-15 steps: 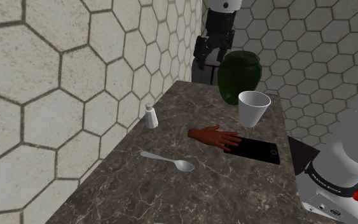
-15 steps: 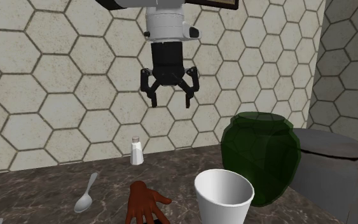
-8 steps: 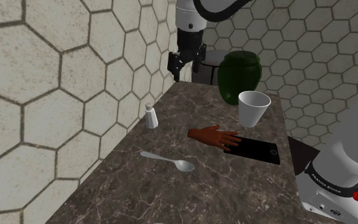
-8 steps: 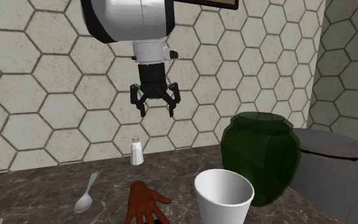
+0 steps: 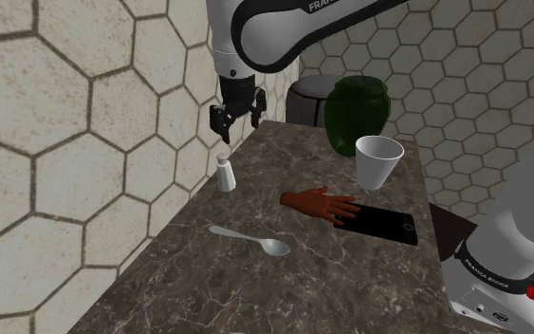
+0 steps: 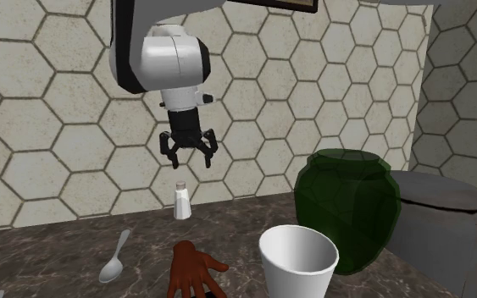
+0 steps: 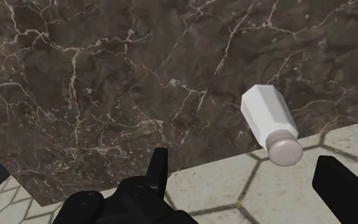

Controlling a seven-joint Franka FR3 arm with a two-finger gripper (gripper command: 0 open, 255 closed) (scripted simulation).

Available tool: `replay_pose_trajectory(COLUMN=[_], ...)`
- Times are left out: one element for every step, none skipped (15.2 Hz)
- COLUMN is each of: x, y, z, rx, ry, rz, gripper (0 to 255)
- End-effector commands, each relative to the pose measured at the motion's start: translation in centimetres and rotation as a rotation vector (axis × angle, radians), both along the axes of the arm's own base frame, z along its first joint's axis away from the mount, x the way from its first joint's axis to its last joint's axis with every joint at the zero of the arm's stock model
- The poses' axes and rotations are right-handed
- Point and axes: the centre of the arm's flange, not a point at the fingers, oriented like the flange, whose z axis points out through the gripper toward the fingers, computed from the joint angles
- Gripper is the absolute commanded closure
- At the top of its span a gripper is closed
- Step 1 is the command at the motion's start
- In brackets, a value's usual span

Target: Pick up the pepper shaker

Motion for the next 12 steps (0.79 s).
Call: replay_pose_trajectory(x=[1.1,1.9,2.7,3.4,4.0,4.0,4.0,4.0,4.0,4.0,4.0,4.0], y=[2.0,2.9,3.8,4.7,5.3,5.3,5.3,5.3,5.3,5.3,5.3,5.3], z=[-1.1,-1.8,-2.4,-3.1,-3.6,-4.1,-4.6,-5.2,-5.7,-6.2,-6.7,-7.3], rx=[-0.007,-0.010,-0.013,-0.016,-0.019,-0.019,-0.019,-0.019,-0.019,-0.019,-0.019,-0.019], ry=[0.001,0.002,0.003,0.004,0.004,0.004,0.004,0.004,0.004,0.004,0.004,0.004], rz=[0.008,0.013,0.017,0.022,0.025,0.025,0.025,0.025,0.025,0.025,0.025,0.025], gripper=[0,0,0,0,0,0,0,0,0,0,0,0])
